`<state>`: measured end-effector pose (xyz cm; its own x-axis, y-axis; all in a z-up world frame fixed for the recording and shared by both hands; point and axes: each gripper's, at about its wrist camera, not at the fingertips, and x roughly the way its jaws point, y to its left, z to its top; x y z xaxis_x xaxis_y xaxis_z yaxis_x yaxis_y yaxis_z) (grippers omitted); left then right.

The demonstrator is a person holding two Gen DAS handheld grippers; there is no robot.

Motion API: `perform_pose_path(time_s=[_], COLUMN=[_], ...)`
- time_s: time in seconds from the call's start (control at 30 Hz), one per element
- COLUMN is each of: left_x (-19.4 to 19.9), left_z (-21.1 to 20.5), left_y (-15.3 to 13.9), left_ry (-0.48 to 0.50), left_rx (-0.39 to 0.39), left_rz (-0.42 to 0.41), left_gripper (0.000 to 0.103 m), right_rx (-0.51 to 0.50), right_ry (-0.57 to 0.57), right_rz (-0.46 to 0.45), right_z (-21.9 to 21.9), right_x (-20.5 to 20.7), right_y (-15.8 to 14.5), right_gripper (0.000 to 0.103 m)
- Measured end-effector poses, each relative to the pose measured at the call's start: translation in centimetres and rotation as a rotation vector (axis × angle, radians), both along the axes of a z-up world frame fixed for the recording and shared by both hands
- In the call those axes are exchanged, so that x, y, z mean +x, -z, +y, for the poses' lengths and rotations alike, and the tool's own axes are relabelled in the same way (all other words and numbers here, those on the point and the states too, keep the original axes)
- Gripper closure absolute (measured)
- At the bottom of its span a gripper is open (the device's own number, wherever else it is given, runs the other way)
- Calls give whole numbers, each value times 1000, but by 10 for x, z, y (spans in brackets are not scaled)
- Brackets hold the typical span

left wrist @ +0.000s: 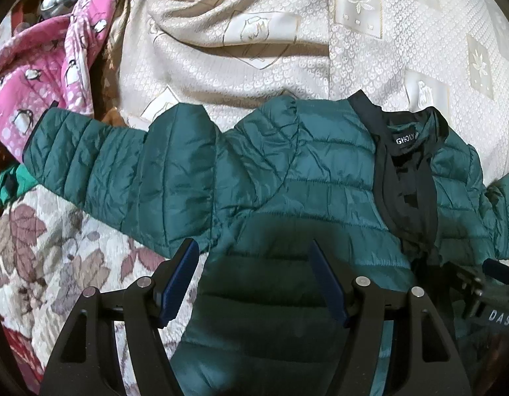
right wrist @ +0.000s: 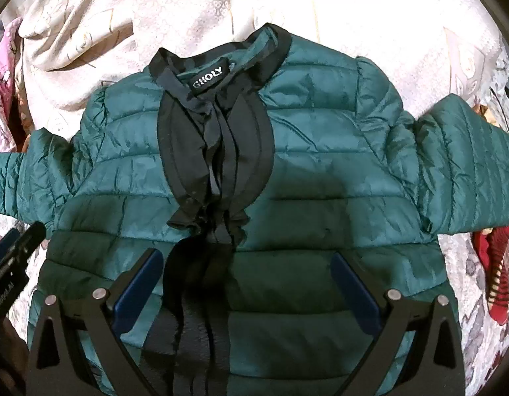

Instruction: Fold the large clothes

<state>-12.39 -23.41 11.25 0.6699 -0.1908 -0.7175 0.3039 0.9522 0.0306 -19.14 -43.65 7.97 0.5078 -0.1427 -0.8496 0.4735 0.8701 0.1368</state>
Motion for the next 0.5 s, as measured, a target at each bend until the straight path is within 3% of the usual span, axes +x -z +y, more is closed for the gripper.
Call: perform_pose_path(time_s=[0.5], left_x=[17], left_z=[-7], left_y=[8], left_ry=[8], left_rx=[5], left_rz=[13], left_gripper=[63], right_rx=[-2], right_ry=[-19], right_rz=[7], right_z=[10], right_x=[18], right_y=[7], right_gripper=[0])
